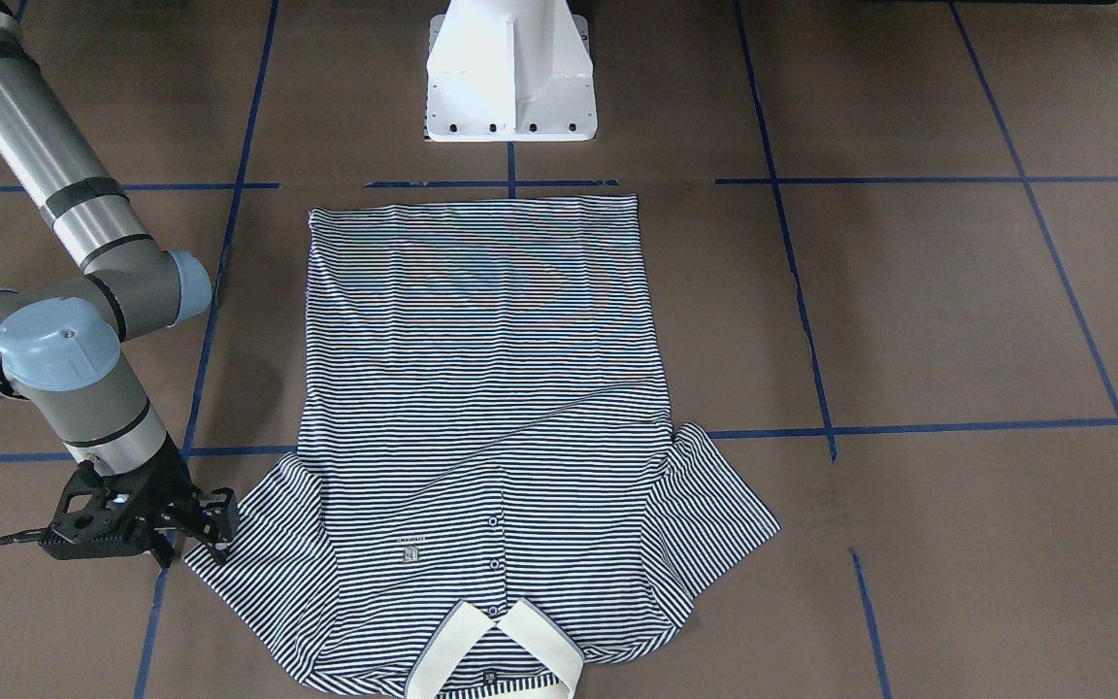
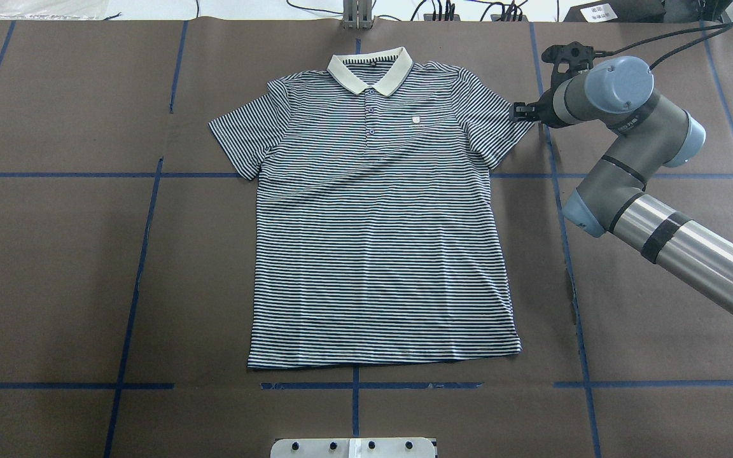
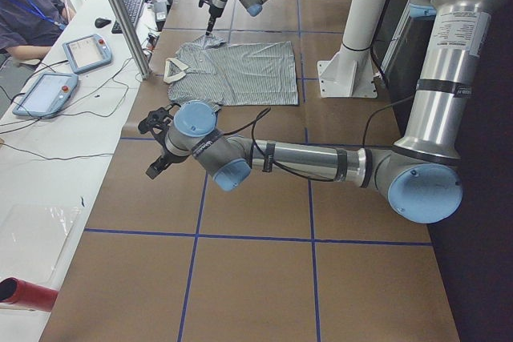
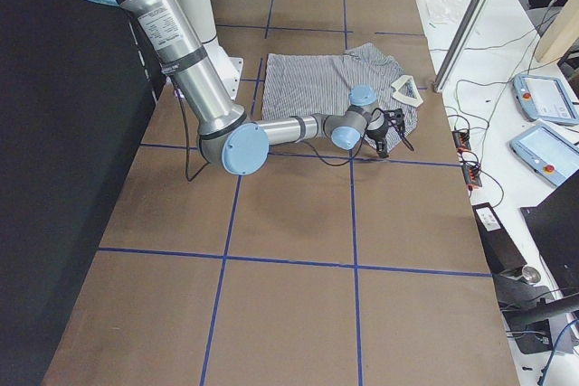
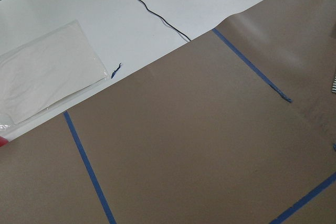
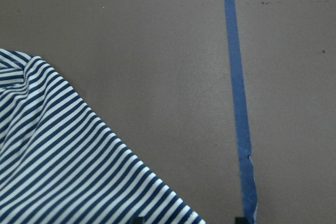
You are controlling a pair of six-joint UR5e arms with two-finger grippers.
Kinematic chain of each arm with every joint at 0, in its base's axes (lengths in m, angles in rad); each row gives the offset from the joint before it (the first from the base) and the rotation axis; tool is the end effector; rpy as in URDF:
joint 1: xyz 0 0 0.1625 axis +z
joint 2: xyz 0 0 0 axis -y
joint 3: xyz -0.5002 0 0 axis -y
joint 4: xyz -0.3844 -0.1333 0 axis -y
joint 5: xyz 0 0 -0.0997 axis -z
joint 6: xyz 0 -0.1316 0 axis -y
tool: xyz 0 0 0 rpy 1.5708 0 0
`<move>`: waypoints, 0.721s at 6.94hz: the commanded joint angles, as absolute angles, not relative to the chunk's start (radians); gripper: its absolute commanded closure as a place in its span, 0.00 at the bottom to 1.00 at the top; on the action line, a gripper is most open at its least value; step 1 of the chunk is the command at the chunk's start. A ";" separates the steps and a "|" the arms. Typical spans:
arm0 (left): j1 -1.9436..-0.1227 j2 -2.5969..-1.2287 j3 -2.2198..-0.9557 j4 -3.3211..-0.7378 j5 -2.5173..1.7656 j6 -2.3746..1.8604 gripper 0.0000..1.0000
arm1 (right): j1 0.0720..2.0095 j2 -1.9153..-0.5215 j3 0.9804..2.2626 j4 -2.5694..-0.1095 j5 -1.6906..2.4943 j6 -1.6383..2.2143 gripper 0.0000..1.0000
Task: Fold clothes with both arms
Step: 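Move the right gripper over the sleeve nearest it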
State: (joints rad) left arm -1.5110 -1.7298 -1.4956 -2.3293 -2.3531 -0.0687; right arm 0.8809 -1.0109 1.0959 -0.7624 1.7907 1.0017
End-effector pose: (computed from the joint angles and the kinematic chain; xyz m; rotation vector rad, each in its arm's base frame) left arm -0.0047 -0.5996 0.6120 0.7489 0.7841 0.3210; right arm -0.4356 -0.6923 0.5565 0.4370 -0.8029 0.1916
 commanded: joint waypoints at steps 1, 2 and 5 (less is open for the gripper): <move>-1.511 -1.729 -1.496 -2.330 -2.353 -0.069 0.00 | 0.879 -1.011 1.095 -0.762 1.792 1.003 0.37; -1.511 -1.729 -1.496 -2.330 -2.353 -0.068 0.00 | 0.879 -1.011 1.095 -0.762 1.792 1.021 0.53; -1.511 -1.720 -1.497 -2.344 -2.353 -0.067 0.00 | 0.877 -1.011 1.098 -0.762 1.790 1.054 1.00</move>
